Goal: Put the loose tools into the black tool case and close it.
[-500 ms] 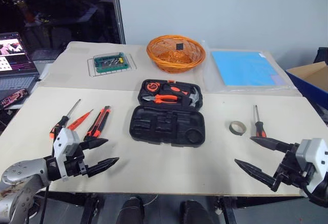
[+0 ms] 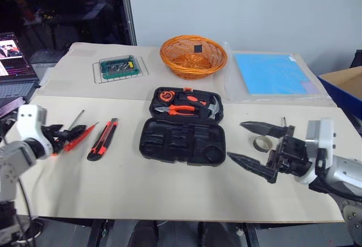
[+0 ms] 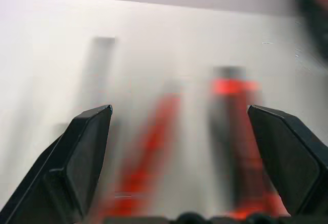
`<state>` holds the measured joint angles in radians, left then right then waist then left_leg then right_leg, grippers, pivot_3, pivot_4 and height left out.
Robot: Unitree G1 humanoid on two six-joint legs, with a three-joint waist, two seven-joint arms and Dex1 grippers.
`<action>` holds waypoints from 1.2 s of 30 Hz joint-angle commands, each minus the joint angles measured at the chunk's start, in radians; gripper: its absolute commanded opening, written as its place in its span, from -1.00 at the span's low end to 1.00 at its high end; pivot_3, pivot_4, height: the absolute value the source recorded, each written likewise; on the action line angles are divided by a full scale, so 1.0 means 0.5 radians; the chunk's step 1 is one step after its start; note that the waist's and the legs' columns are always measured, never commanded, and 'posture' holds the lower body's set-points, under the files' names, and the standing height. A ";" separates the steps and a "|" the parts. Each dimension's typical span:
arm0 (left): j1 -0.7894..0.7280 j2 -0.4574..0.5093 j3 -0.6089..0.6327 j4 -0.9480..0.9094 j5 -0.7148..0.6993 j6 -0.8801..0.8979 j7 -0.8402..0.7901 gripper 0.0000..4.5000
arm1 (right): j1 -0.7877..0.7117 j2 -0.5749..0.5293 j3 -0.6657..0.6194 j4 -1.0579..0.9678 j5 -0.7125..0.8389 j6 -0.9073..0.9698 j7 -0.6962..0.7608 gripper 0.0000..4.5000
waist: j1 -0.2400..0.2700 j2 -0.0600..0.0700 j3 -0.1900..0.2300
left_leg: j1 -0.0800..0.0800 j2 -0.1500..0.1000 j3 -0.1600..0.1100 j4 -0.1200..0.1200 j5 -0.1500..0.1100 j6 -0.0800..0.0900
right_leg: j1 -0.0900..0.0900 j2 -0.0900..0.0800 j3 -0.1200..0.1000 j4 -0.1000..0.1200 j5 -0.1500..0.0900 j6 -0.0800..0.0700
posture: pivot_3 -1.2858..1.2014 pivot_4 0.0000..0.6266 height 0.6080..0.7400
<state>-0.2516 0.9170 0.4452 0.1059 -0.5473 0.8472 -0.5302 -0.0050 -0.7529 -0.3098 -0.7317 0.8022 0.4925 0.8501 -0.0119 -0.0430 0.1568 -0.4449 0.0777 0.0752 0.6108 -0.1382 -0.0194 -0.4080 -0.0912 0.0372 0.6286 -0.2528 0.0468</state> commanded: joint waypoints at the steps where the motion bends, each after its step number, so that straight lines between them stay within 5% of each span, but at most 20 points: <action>1: -0.174 0.208 -0.237 0.340 0.186 -0.048 -0.223 1.00 | -0.134 -0.074 0.084 -0.019 0.035 0.007 0.063 0.99 | 0.010 -0.001 0.000 | -0.001 -0.001 0.000 -0.001 0.000 0.000 | -0.001 -0.001 -0.001 -0.002 0.000 0.000 | 0.03 -0.52 1.00; 5: -0.343 0.265 -0.447 0.596 0.335 -0.109 -0.344 1.00 | -0.206 -0.093 0.156 0.005 0.003 -0.013 0.072 0.99 | 0.024 -0.006 0.001 | -0.004 0.001 0.000 -0.001 -0.005 -0.008 | -0.010 -0.001 -0.005 0.002 -0.001 -0.006 | 0.03 -0.52 1.00; 8: -0.423 0.249 -0.495 0.737 0.418 -0.167 -0.348 0.67 | -0.198 -0.092 0.157 -0.012 0.006 -0.013 0.057 1.00 | 0.032 -0.012 -0.002 | -0.009 0.002 0.001 0.000 -0.004 -0.007 | -0.019 -0.001 -0.005 0.005 0.000 -0.007 | 0.03 -0.52 1.00; 16: -0.373 0.207 -0.432 0.692 0.396 -0.230 -0.492 -0.62 | -0.109 -0.098 0.114 -0.025 -0.017 -0.040 0.025 1.00 | 0.037 -0.013 -0.003 | -0.023 0.003 0.001 0.010 0.001 0.000 | -0.029 0.001 -0.005 0.025 0.000 -0.005 | 0.03 -0.52 1.00; 22: -0.468 0.184 -0.217 0.175 0.024 -0.230 -0.809 -0.62 | 0.047 -0.072 -0.013 -0.042 -0.040 -0.063 -0.050 1.00 | 0.053 -0.031 -0.002 | -0.024 0.004 -0.002 0.013 0.003 -0.003 | -0.028 0.002 -0.007 0.028 0.000 -0.006 | 0.03 -0.52 1.00; 25: -0.584 0.208 -0.614 -0.258 -0.008 -0.239 -1.173 -0.62 | 0.228 -0.017 -0.162 -0.076 -0.092 -0.084 -0.147 1.00 | 0.064 -0.031 -0.003 | -0.029 0.004 -0.003 0.024 0.002 -0.003 | -0.024 0.000 -0.009 0.028 0.000 -0.004 | 0.03 -0.52 1.00; 27: -0.822 0.103 -0.984 -0.280 0.249 -0.451 -1.280 -0.62 | 0.358 0.024 -0.264 -0.090 -0.147 -0.100 -0.196 1.00 | 0.086 -0.028 -0.004 | -0.029 0.001 -0.003 0.028 0.000 -0.004 | -0.022 -0.001 -0.009 0.028 0.000 -0.002 | 0.03 -0.52 1.00; 32: -1.438 -0.344 -1.573 0.415 0.796 -1.096 -1.475 -0.62 | 0.577 0.051 -0.442 -0.162 -0.213 -0.115 -0.240 1.00 | 0.108 -0.016 -0.010 | -0.027 -0.001 -0.007 0.038 0.003 0.000 | -0.016 0.003 -0.004 0.032 0.000 -0.001 | 0.03 -0.52 1.00; 36: -1.688 -0.571 -1.764 0.986 1.062 -1.548 -1.566 -0.62 | 0.643 0.055 -0.477 -0.234 -0.249 -0.108 -0.288 1.00 | 0.050 -0.014 -0.009 | -0.028 -0.001 -0.016 0.046 0.004 0.003 | -0.011 0.009 0.000 0.032 -0.005 -0.008 | 0.03 -0.52 1.00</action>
<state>-1.0474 0.6439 -0.4188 0.5069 -0.0760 0.1786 -1.2949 0.3166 -0.7249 -0.5114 -0.8036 0.6838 0.4581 0.7211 0.0129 -0.0501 0.1522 -0.4588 0.0764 0.0658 0.6338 -0.1359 -0.0179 -0.4125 -0.0864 0.0372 0.6445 -0.2546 0.0443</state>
